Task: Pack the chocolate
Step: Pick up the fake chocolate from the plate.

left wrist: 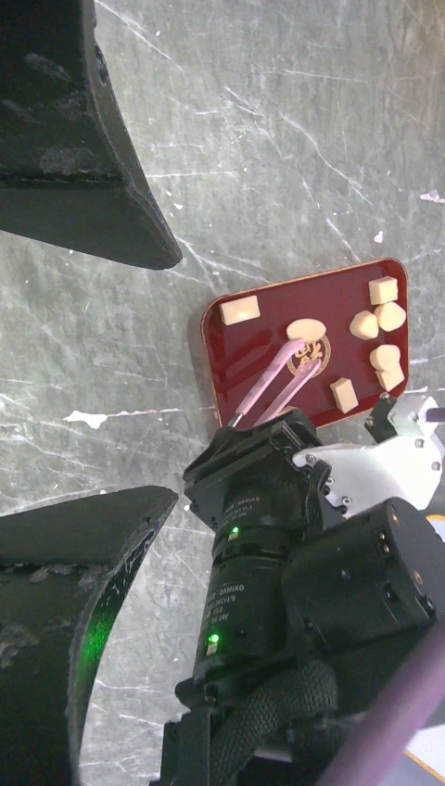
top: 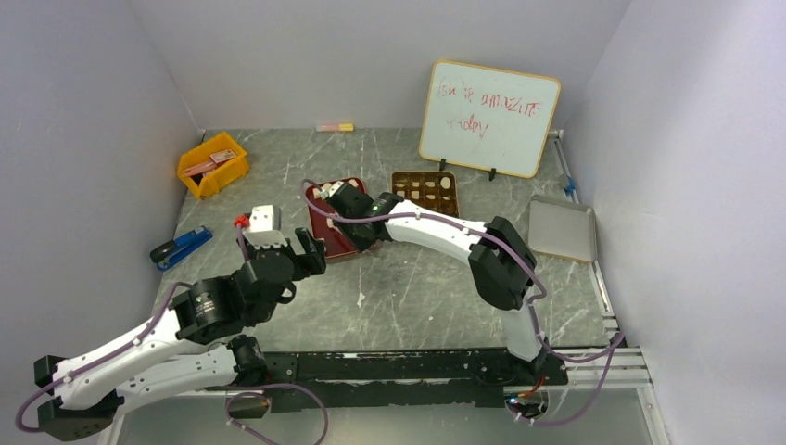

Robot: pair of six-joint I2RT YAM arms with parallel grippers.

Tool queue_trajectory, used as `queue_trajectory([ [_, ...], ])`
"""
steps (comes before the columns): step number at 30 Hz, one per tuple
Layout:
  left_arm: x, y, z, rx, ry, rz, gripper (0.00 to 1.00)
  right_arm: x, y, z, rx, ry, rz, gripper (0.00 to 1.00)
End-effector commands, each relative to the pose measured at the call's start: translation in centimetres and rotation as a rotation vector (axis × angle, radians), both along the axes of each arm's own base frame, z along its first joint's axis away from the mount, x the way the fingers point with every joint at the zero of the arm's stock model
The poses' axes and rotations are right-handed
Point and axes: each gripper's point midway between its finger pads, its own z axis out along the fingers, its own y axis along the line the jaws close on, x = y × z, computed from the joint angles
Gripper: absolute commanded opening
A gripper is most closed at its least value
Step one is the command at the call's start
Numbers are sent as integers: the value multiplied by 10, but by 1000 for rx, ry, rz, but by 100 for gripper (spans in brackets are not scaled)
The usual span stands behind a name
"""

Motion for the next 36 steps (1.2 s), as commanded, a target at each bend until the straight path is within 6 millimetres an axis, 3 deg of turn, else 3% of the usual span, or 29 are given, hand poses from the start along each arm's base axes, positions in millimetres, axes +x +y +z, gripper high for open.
queue_trajectory([
  [1,2,-2,9,-25,-21,8,91,12,13,17,46,-35,10,33],
  [36,5,0,5,3,-31,20,92,28,26,-18,54,25,-7,37],
])
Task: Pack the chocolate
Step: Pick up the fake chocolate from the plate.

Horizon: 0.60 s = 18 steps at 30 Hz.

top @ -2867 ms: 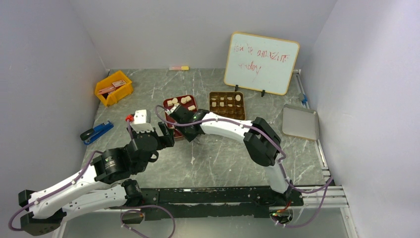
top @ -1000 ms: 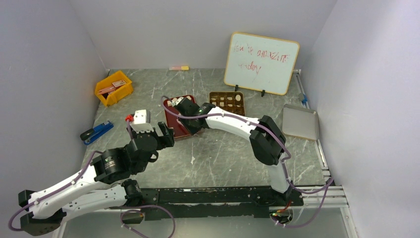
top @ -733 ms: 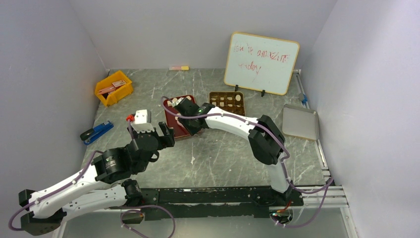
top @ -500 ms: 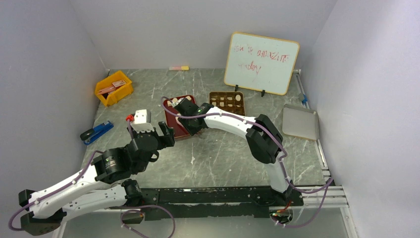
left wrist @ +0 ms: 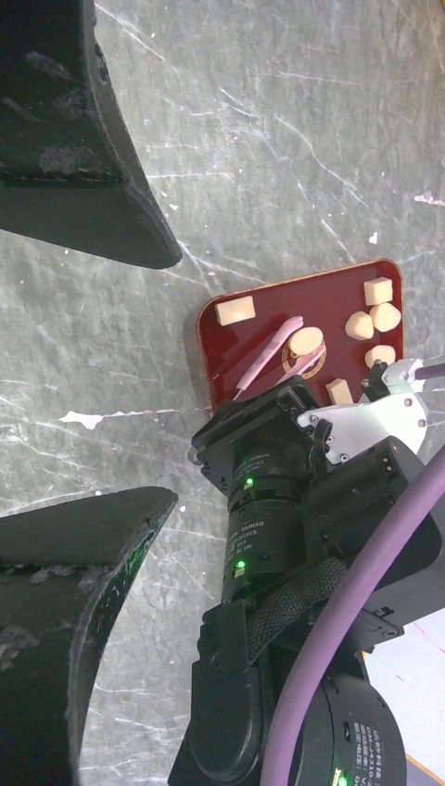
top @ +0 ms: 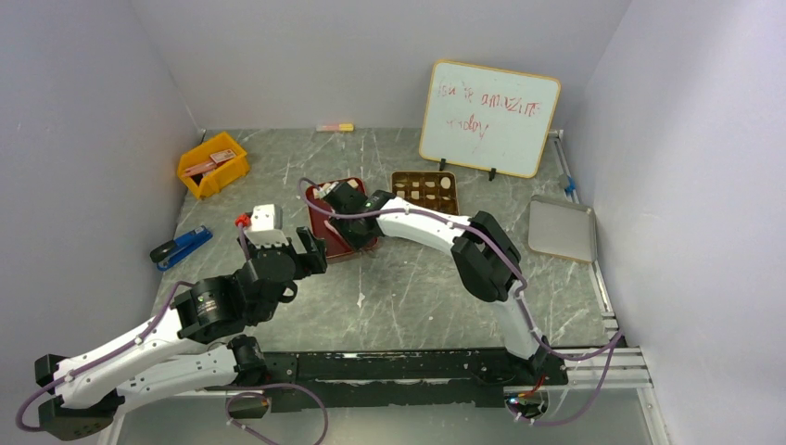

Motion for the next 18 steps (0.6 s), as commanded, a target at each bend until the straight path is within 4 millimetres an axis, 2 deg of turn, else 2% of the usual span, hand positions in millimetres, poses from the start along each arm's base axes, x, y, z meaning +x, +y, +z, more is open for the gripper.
queue_trajectory([
  [1,3,2,4,-4,-26,19,92,14,15,15,58,-29,-5,37],
  [5,3,3,5,-3,-29,21,92,15,15,11,55,-22,-9,33],
  [11,3,3,4,-2,-30,20,93,16,9,17,62,-34,-30,13],
  [18,3,2,4,-3,-28,20,93,17,5,42,95,-80,-43,4],
])
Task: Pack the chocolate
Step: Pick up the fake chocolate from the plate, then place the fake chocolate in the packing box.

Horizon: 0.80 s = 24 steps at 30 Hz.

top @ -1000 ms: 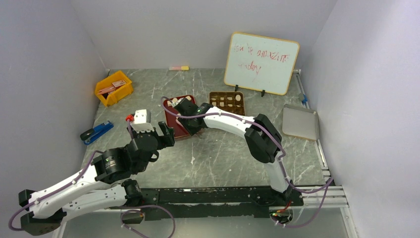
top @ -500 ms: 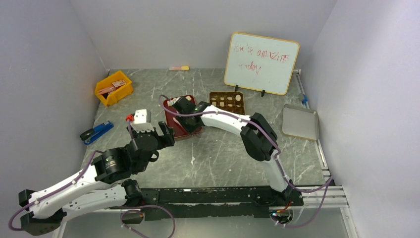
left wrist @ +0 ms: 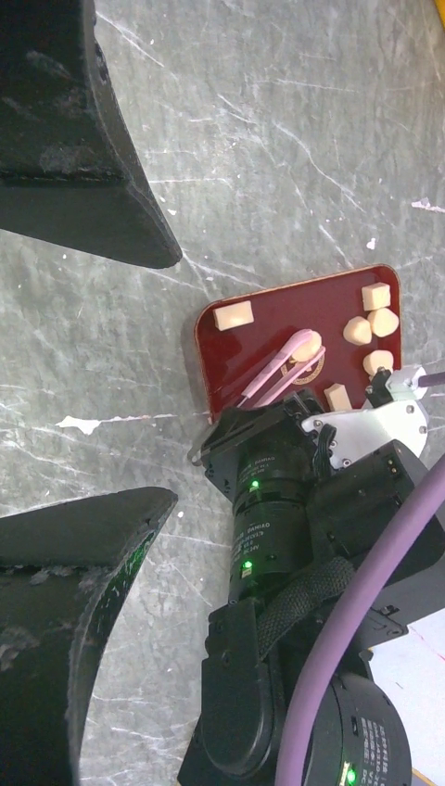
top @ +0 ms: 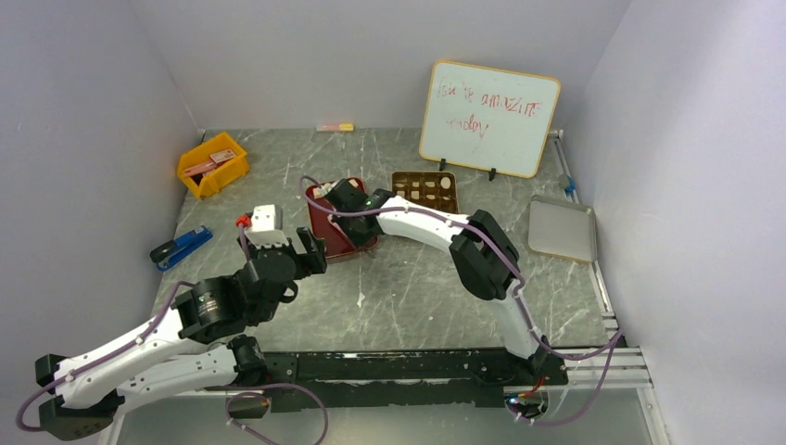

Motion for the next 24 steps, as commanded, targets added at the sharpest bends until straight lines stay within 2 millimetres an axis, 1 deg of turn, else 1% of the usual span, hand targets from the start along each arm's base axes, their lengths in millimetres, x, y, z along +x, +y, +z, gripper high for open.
queue_trajectory([
  [1,2,0,5,-14,-23,13,93,10,3,52,93,-93,-28,3],
  [8,2,-1,2,-17,-16,12,92,8,-10,84,123,-147,-61,2],
  [11,2,-2,1,-18,-13,9,92,5,-22,96,125,-165,-89,2],
  [13,1,-2,2,-23,-13,6,92,2,-33,107,138,-183,-115,2],
  [15,1,-3,2,-23,-12,2,92,-1,-47,114,143,-194,-148,2],
  [18,0,-3,3,-27,-12,-3,92,-3,-76,122,144,-214,-214,2],
  [24,0,-4,4,-36,-13,-13,92,-10,-136,124,152,-210,-336,2],
])
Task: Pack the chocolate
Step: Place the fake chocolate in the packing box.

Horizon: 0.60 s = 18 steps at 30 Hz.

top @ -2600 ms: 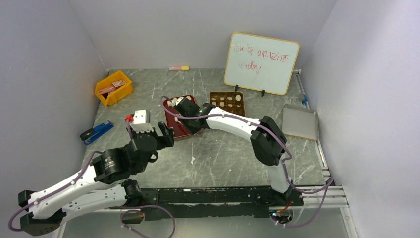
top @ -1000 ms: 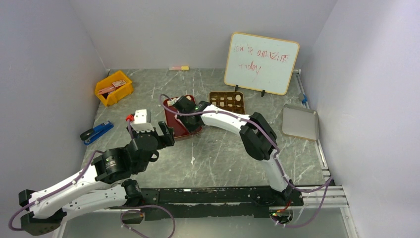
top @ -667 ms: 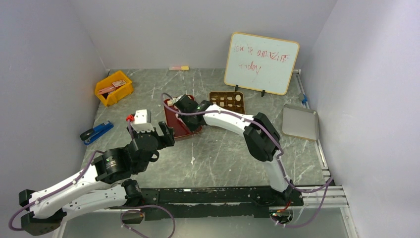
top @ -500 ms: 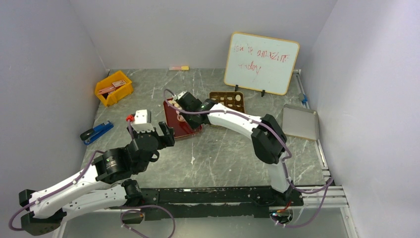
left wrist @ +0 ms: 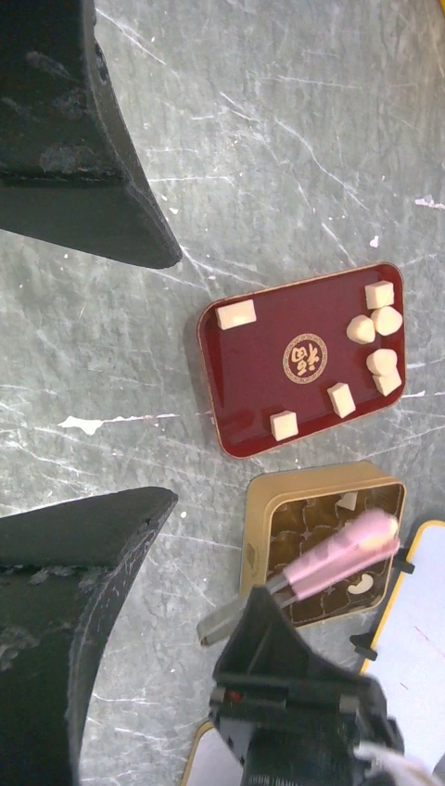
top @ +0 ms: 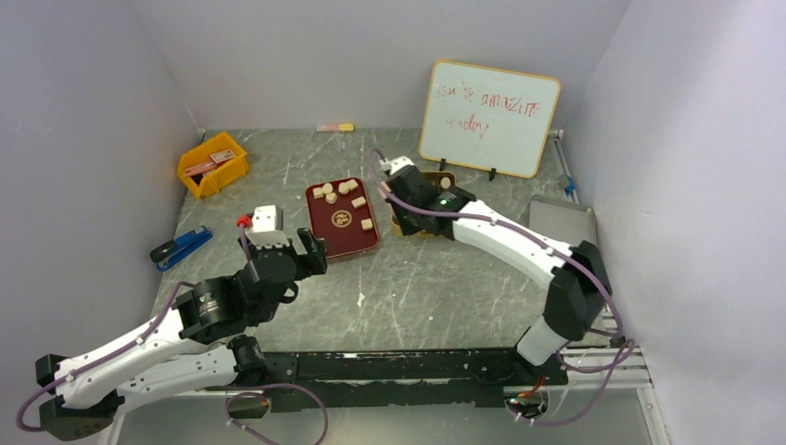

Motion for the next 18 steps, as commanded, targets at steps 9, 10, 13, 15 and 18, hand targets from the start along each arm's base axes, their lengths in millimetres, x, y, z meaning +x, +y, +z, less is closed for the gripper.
queue_trajectory([
  [9,-1,-5,9,-53,-19,-21,92,-7,-89,1,13,-11,-224,2],
  [10,-2,-5,10,-56,-19,-23,92,-8,-93,-1,10,-5,-236,2],
  [13,-2,-5,11,-57,-20,-24,92,-11,-103,-9,4,13,-259,2],
  [15,-2,-4,12,-59,-23,-25,92,-12,-108,-13,-1,22,-269,2],
  [18,-2,-3,13,-58,-25,-23,92,-12,-116,-20,-11,34,-287,2],
])
